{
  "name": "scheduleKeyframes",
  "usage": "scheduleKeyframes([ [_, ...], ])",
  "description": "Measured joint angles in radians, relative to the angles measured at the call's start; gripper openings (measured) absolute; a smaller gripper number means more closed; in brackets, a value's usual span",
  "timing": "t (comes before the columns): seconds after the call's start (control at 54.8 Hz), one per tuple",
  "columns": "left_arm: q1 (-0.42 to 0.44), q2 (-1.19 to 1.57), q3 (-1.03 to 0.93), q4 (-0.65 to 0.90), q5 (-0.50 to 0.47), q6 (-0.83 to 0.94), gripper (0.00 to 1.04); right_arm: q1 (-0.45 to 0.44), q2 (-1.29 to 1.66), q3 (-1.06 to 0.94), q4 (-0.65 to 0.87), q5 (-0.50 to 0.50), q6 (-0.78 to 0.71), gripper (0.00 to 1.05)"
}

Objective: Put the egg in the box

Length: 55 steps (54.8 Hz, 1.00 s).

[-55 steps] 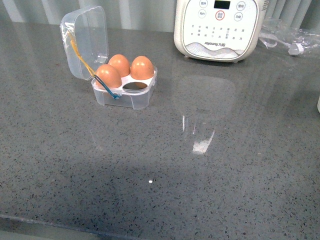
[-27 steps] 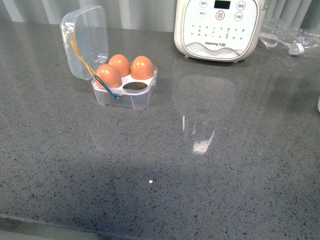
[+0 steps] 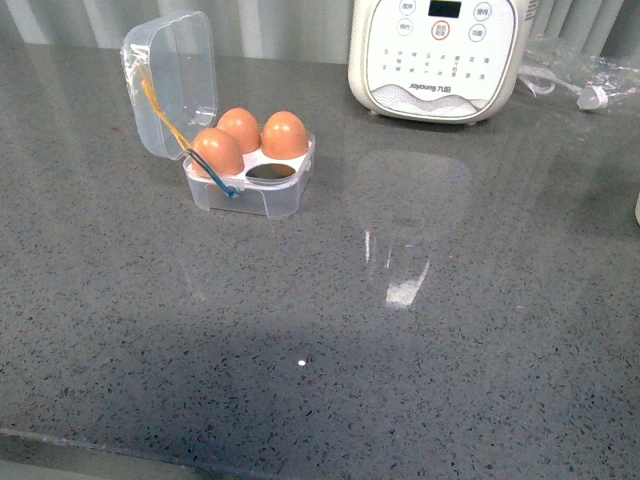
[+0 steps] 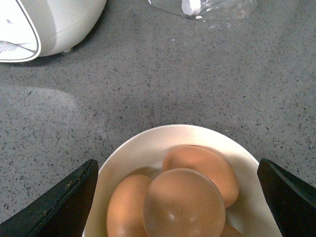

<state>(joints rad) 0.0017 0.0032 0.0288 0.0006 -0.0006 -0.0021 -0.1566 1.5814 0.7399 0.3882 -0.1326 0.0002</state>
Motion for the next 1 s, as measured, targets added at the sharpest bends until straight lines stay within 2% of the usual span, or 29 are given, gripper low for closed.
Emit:
scheduleKeyframes([
  [0.328,0.000,0.000,0.000,0.000,0.000,0.000,0.98,-0.013,0.016,-0.027,0.020,0.000,-0.008,0.97],
  [0.492,0.000,0.000,0.000,0.000,0.000,0.000,0.98,-0.013,0.017,-0.029,0.023,0.004,-0.013,0.77],
  [0.638,0.000,0.000,0.000,0.000,0.000,0.000,0.98,-0.004,0.014,-0.035,0.022,0.007,-0.023,0.48],
  [0.675,0.000,0.000,0.000,0.000,0.000,0.000,0.98,0.000,0.007,-0.037,0.019,0.008,-0.023,0.44],
  [0.857,0.000,0.000,0.000,0.000,0.000,0.000,0.98,0.037,-0.092,-0.038,-0.026,0.018,-0.027,0.43],
  [1.003,0.000,0.000,0.000,0.000,0.000,0.000,0.98,0.103,-0.179,-0.007,-0.063,0.037,-0.026,0.43],
])
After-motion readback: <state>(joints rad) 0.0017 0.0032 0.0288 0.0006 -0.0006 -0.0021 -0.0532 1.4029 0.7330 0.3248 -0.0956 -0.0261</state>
